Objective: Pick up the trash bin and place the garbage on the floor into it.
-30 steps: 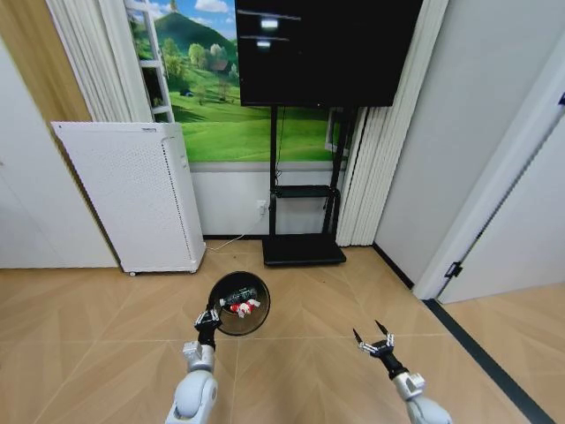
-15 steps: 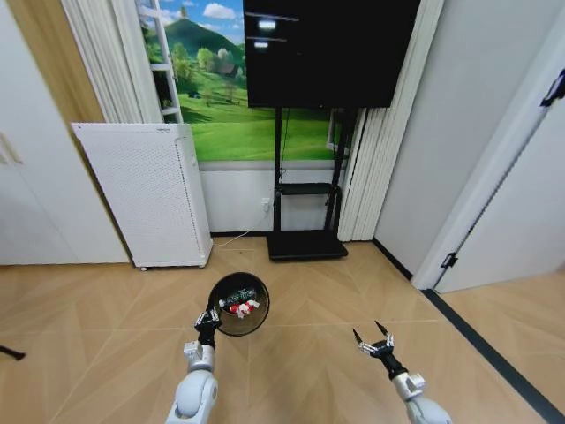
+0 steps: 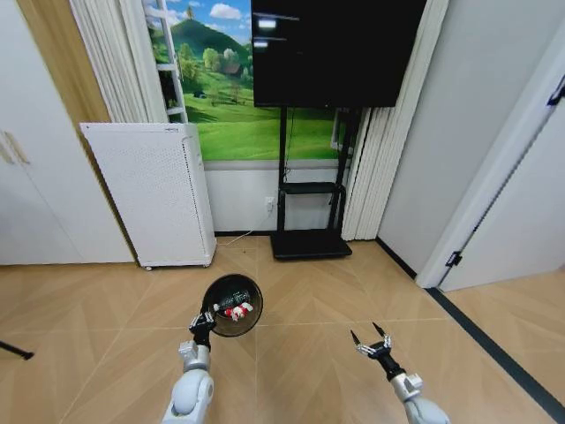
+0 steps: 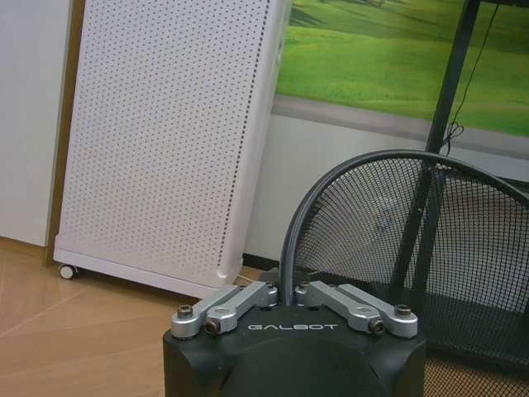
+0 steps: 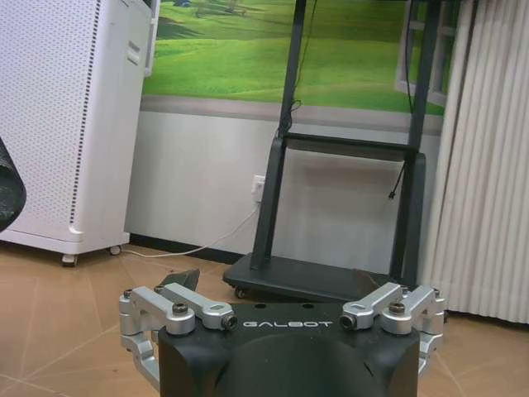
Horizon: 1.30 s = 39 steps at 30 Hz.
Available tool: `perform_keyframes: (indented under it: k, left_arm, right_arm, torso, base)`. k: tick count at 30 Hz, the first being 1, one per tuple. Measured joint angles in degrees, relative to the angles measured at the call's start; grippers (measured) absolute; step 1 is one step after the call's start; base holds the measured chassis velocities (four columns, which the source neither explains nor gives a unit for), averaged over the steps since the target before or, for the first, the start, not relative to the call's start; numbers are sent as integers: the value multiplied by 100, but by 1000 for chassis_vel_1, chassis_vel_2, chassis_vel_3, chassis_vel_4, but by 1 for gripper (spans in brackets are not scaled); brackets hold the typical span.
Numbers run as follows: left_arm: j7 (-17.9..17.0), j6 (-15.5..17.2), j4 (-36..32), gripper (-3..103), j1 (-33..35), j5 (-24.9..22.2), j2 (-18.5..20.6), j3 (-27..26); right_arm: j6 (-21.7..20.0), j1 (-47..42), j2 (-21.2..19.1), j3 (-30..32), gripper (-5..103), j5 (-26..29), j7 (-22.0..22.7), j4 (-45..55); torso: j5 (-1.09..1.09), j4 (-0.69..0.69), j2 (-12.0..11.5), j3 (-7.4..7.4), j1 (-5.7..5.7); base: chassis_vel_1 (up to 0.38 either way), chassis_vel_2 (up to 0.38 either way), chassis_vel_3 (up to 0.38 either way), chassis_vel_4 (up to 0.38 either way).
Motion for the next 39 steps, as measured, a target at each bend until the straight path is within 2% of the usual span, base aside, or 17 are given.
perform_keyframes:
  k: [5, 10, 13, 14, 15, 16, 18, 20, 25, 27, 28, 34, 39]
  left_arm:
    - [2, -6, 80, 3, -45, -1, -21, -28]
    - [-140, 113, 213, 3, -154, -278, -57, -102]
    - [-431, 811, 11, 3, -195, -1147, 24, -15]
    - [-431, 811, 11, 3, -195, -1147, 24, -15]
    - [-619, 1161, -238, 3, -154, -1535, 70, 6]
    - [-619, 1161, -238, 3, -154, -1535, 70, 6]
    - [-954, 1591, -582, 3, -29, -1972, 145, -58]
    - [-1091, 1708, -643, 3, 27, -2118, 232, -125]
    - [-1151, 1769, -246, 3, -90, -2278, 521, -304]
    - [-1151, 1774, 24, 3, -305, -2488, 806, -429]
    - [-1151, 1774, 24, 3, -305, -2488, 806, -429]
    - [-1160, 1815, 399, 3, -552, -3034, 1430, -692]
    - [-1126, 1792, 681, 3, -590, -3267, 1603, -820]
  right_arm:
    - [0, 20, 21, -21, 100, 39, -35, -16]
    - [2, 41, 25, -37, 100, 43, -44, -60]
    - [3, 35, 15, -45, 100, 43, -47, -85]
    - [3, 35, 15, -45, 100, 43, -47, -85]
    - [3, 30, 7, -49, 100, 39, -47, -117]
    - [3, 30, 7, -49, 100, 39, -47, -117]
    - [3, 26, -29, -52, 100, 33, -47, -158]
    - [3, 26, -51, -54, 100, 33, -53, -171]
    - [3, 41, -55, -69, 100, 33, -61, -195]
    - [3, 44, -26, -82, 100, 31, -62, -197]
    - [3, 44, -26, -82, 100, 31, -62, -197]
    - [3, 49, 21, -90, 100, 10, -60, -222]
    - [3, 48, 35, -89, 100, -1, -57, -220]
  torso:
    - [-1, 2, 0, 0, 0]
    - [0, 4, -1, 1, 1]
    - [-1, 2, -1, 1, 1]
    - [-1, 2, -1, 1, 1]
    - [0, 0, 0, 0, 0]
    - [0, 0, 0, 0, 0]
    - [0, -1, 0, 0, 0]
    - [-1, 0, 0, 0, 0]
    - [-3, 3, 0, 0, 0]
    - [-1, 3, 0, 0, 0]
    - [-1, 3, 0, 0, 0]
    - [0, 2, 0, 0, 0]
    - [-1, 2, 0, 0, 0]
  base:
    - [111, 201, -93, -176]
    - [43, 118, -11, -121]
    - [-25, -42, 10, 37]
    - [-38, -78, 15, 56]
    - [-24, -78, 18, 47]
    - [-24, -78, 18, 47]
    - [-25, -71, 17, 9]
    - [-10, -29, 8, 3]
    - [0, 0, 0, 0]
    - [0, 0, 0, 0]
    - [0, 0, 0, 0]
    - [0, 0, 0, 0]
    - [0, 0, 0, 0]
